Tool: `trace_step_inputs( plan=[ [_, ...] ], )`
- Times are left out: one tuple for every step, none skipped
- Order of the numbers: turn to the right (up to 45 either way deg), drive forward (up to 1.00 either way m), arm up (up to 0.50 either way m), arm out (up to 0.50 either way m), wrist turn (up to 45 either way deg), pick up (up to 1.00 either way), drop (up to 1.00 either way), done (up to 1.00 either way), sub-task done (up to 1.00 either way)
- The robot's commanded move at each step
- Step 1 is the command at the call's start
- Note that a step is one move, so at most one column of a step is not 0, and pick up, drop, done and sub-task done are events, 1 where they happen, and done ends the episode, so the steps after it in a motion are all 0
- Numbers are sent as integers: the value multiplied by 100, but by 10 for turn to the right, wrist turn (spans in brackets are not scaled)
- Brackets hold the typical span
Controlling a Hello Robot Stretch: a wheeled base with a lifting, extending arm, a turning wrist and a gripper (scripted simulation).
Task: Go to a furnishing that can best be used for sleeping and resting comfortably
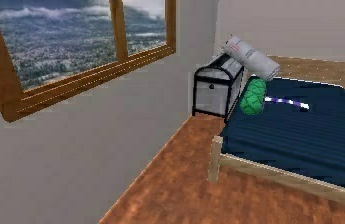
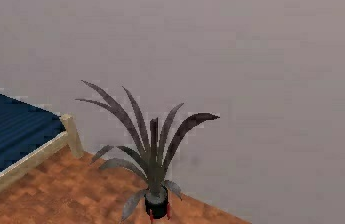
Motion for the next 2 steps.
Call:
trace_step_inputs(
  plan=[
    [-30,0,0,0,0,0,0,0,0],
    [0,35,0,0,0,0,0,0,0]
  ],
)
